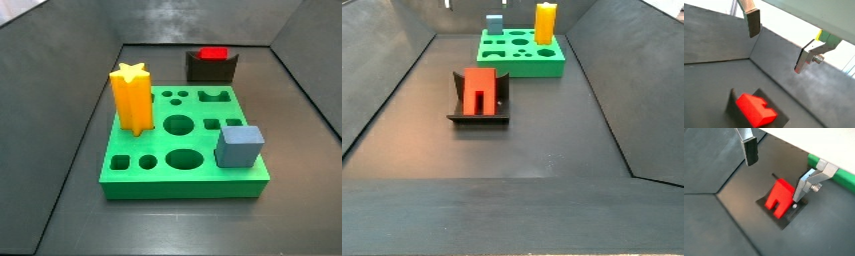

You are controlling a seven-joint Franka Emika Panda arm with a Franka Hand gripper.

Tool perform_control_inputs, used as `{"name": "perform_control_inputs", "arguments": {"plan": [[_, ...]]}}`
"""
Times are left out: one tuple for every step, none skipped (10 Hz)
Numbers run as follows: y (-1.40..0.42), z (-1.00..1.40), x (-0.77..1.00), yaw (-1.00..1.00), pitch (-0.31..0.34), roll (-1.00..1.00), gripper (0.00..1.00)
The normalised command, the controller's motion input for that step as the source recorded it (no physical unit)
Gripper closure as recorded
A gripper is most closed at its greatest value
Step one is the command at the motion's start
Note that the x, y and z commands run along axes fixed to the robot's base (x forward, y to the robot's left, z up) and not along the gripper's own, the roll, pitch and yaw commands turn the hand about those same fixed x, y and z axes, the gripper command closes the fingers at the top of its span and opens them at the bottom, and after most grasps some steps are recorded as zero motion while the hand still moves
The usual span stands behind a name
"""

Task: Pick up the double-square object. Move up. Rotate the double-square object. Place the double-square object on the fixture. Regrasp the double-square object. Move to above the board. Insert the double-square object.
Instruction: Regrasp the double-square object.

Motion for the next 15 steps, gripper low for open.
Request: {"name": "perform_control_inputs", "arguments": {"plan": [[-0.03,-0.01,0.07,0.06,0.065,1.0,0.0],[-0.04,-0.01,0.09,0.07,0.101,1.0,0.0],[-0.04,-0.02,0.09,0.09,0.128,0.95,0.0],[-0.04,-0.01,0.09,0.1,0.127,0.82,0.0],[-0.04,-0.02,0.09,0.13,0.114,0.49,0.0],[-0.04,-0.02,0.09,0.14,0.108,0.36,0.0],[0.08,-1.0,0.03,0.05,0.058,0.21,0.0],[0.08,-1.0,0.03,0.06,0.029,0.18,0.0],[0.07,-1.0,0.04,0.08,-0.002,0.13,0.0],[0.07,-1.0,0.05,0.08,-0.017,0.1,0.0],[0.06,-1.0,0.06,0.07,-0.034,0.07,0.0],[0.06,-1.0,0.07,0.06,-0.043,0.06,0.0],[0.05,-1.0,0.08,0.05,-0.051,0.07,0.0],[0.05,-1.0,0.09,0.04,-0.056,0.07,0.0],[0.04,-1.0,0.1,0.03,-0.062,0.07,0.0]]}}
